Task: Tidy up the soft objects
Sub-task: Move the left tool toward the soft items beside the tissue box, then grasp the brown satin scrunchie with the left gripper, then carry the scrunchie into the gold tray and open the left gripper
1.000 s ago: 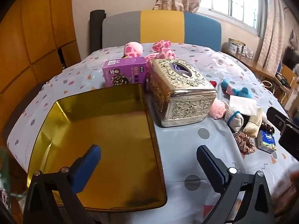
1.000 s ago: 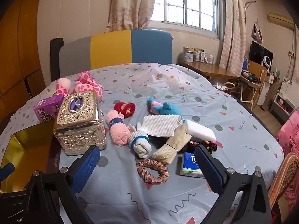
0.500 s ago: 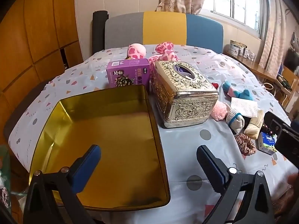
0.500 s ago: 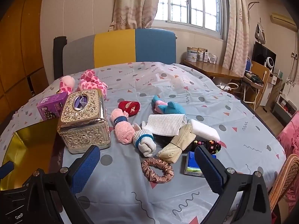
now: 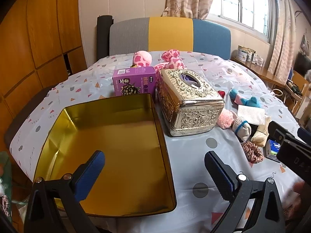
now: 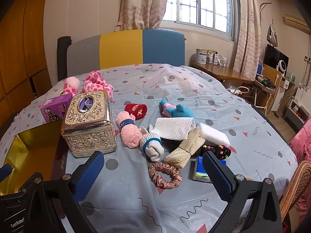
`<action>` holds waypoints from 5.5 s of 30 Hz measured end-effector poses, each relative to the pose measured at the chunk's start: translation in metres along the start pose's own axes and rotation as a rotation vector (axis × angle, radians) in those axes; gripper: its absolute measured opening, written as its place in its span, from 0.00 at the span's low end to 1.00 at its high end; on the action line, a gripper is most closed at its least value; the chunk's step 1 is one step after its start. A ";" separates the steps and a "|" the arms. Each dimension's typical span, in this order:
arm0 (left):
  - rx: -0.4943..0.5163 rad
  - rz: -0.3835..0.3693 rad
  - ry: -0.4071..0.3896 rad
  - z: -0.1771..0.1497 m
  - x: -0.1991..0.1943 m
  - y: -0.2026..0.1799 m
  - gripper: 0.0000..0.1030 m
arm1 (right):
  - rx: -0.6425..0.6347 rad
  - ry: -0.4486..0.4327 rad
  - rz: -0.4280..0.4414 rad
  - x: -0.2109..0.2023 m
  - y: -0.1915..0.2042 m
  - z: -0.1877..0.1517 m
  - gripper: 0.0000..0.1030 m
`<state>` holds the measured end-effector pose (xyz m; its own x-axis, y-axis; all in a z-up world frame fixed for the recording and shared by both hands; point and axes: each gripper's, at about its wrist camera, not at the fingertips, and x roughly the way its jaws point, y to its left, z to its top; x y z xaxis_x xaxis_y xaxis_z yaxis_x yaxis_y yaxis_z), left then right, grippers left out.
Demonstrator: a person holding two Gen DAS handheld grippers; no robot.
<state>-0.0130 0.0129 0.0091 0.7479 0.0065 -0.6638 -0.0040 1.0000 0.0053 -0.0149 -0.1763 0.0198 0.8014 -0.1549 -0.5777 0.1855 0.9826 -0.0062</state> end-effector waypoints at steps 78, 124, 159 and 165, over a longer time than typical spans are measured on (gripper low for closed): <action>0.319 -0.224 0.125 0.018 0.048 -0.115 0.99 | 0.734 0.089 0.158 0.061 -0.211 0.001 1.00; 0.410 -0.631 0.270 0.018 0.074 -0.179 0.08 | 0.721 0.164 0.178 0.076 -0.205 -0.001 1.00; -0.025 -0.158 0.073 0.135 0.120 0.057 0.08 | 0.506 0.290 0.257 0.093 -0.160 0.005 0.80; -0.064 -0.134 0.107 0.095 0.108 0.089 0.08 | 0.319 0.329 0.324 0.095 -0.119 0.012 0.60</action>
<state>0.1305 0.1022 0.0087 0.6695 -0.1305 -0.7312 0.0464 0.9899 -0.1342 0.0455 -0.3094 -0.0245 0.6363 0.2401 -0.7331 0.1632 0.8870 0.4320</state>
